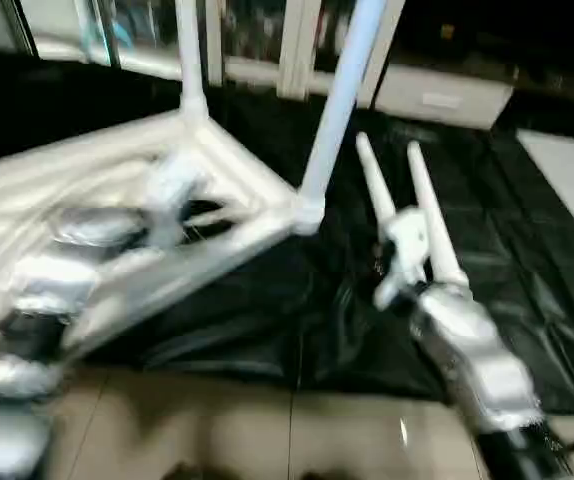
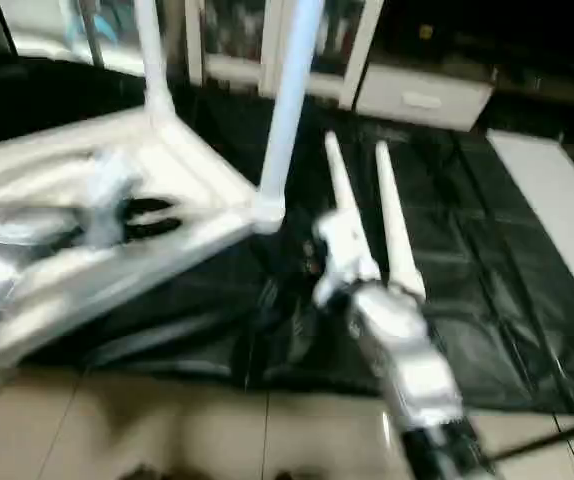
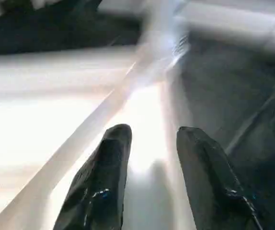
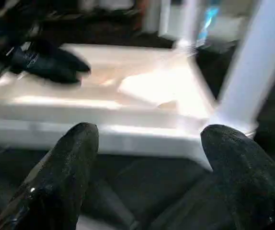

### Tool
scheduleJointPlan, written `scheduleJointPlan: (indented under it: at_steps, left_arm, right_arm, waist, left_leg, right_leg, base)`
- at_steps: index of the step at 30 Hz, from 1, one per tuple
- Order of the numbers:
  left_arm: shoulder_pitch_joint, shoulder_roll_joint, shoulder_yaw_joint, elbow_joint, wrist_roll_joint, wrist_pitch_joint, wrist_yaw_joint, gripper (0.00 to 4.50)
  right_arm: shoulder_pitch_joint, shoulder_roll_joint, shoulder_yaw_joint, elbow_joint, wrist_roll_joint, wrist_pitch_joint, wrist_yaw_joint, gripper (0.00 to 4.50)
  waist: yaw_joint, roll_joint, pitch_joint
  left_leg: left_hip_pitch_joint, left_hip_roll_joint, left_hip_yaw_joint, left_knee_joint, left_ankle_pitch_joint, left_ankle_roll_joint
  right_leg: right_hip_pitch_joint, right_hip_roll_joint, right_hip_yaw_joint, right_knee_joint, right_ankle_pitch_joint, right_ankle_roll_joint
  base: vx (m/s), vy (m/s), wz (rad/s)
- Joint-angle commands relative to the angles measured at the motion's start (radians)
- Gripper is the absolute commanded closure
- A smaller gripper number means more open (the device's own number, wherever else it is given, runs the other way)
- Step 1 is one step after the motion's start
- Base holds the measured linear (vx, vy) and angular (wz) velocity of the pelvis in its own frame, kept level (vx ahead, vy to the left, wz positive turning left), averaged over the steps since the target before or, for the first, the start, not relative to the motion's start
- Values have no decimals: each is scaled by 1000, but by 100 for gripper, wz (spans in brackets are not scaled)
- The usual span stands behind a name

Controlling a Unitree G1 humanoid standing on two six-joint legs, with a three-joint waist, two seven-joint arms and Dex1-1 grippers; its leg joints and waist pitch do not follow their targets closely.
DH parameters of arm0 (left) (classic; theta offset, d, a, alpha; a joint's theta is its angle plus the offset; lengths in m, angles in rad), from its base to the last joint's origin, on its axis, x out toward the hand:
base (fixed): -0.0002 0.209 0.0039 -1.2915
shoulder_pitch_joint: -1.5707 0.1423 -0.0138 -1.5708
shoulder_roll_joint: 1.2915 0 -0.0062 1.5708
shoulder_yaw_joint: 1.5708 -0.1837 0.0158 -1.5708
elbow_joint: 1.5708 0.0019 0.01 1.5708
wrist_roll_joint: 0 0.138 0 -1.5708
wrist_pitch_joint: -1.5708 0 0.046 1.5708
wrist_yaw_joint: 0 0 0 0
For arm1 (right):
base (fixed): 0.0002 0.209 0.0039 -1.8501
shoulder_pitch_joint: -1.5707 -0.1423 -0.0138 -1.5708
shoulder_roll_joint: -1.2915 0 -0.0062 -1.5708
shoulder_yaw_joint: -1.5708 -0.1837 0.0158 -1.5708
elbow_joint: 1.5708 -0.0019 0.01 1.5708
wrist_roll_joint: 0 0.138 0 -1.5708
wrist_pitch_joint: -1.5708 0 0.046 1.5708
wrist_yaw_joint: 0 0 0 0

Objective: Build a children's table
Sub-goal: Rotate leg to tighten, then rotate table base

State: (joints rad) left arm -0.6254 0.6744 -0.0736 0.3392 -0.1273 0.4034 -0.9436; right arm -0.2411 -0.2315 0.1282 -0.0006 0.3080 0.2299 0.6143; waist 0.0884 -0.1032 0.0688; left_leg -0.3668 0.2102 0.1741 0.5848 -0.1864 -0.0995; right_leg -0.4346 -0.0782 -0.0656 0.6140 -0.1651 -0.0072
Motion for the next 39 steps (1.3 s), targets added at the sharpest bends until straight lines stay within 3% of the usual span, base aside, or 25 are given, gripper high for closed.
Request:
scheduleJointPlan:
  at_steps: [1, 4, 5, 7, 10, 15, 18, 21, 25, 27, 30, 33, 37, 39]
  left_arm:
    - [-2, 22, 15, 9, 81, 14, 41, 228]
    - [15, 108, 47, 14, 171, 69, 128, 208]
    - [15, 108, 47, 14, 171, 69, 128, 188]
    - [52, 200, 28, -67, 176, 192, 165, 177]
    - [70, 249, 20, -75, 211, 233, 179, 141]
    - [77, 270, 13, -46, 297, 262, 199, 104]
    - [88, 289, -23, -37, 300, 275, 191, 68]
    - [104, 239, -49, -23, 250, 263, 156, 43]
    - [94, 185, -65, 12, 265, 246, 158, 13]
    - [76, 151, -83, 48, 280, 234, 159, 6]
    - [47, 110, -113, 93, 283, 222, 163, 6]
    - [-14, 2, -79, 153, 240, 196, 227, 6]
    - [-77, -80, -36, 247, 237, 146, 319, 6]
    - [-122, -132, -6, 316, 226, 107, 371, 6]
  right_arm:
    - [-1, -19, 17, -42, 18, 25, 43, 77]
    - [8, -47, 35, -64, 21, 43, 77, 77]
    - [8, -47, 35, -64, 21, 43, 77, 77]
    - [18, -68, 47, -93, 32, 76, 101, 77]
    - [21, -83, 55, -105, 34, 87, 123, 77]
    - [24, -90, 55, -108, 26, 88, 131, 77]
    - [27, -94, 55, -113, 26, 92, 132, 77]
    - [33, -94, 55, -120, 26, 96, 131, 77]
    - [34, -90, 59, -118, 21, 92, 129, 77]
    - [34, -89, 58, -119, 20, 92, 125, 77]
    - [34, -89, 56, -123, 20, 92, 119, 77]
    - [34, -87, 49, -125, 17, 93, 107, 77]
    - [33, -83, 48, -124, 14, 91, 100, 77]
    - [31, -81, 48, -123, 11, 89, 96, 77]
  waist:
    - [-5, 27, -50]
    - [-5, 23, -52]
    - [-6, 26, -54]
    - [-6, 24, -55]
    - [-5, 23, -60]
    - [-2, 24, -62]
    - [-1, 22, -61]
    - [0, 23, -63]
    - [6, 23, -59]
    - [7, 29, -50]
    - [12, 29, -45]
    - [18, 27, -44]
    - [27, 29, -41]
    - [30, 24, -43]
  left_leg:
    - [28, 24, 4, -82, -280, -20]
    - [15, 23, -5, -86, -271, -31]
    - [15, 23, -6, -85, -257, -36]
    - [17, 23, -5, -83, -244, -41]
    - [20, 20, -1, -77, -189, -34]
    - [19, 19, -1, -76, -175, -35]
    - [18, 18, -3, -76, -197, -40]
    - [18, 18, -3, -76, -199, -41]
    - [25, 18, -1, -77, -240, -39]
    - [29, 19, -3, -83, -298, -44]
    - [40, 19, -14, -87, -421, -53]
    - [47, 20, -15, -86, -438, -49]
    - [53, 17, -13, -82, -473, -42]
    - [45, 19, -20, -85, -469, -43]
  right_leg:
    - [44, -51, 49, -73, -254, -160]
    - [55, -52, 49, -68, -268, -132]
    - [53, -52, 49, -65, -251, -132]
    - [54, -50, 49, -59, -220, -145]
    - [54, -47, 49, -52, -133, -173]
    - [57, -48, 48, -50, -112, -180]
    - [57, -50, 49, -53, -148, -170]
    - [56, -51, 50, -53, -143, -177]
    - [51, -50, 49, -61, -185, -174]
    - [46, -51, 50, -72, -259, -161]
    - [42, -59, 50, -93, -443, -117]
    - [37, -60, 50, -101, -473, -106]
    - [27, -58, 49, -112, -519, -94]
    - [37, -64, 46, -111, -539, -76]
  base:
    - [0, 0, 0]
    - [0, 0, 0]
    - [0, 0, 0]
    - [0, 0, 0]
    - [0, 0, 0]
    - [0, 0, 0]
    - [0, 0, 0]
    - [0, 0, 0]
    - [0, 0, 0]
    - [0, 0, 0]
    - [0, 0, 0]
    - [0, 0, 0]
    - [-8, -1, 5]
    - [0, 0, 0]
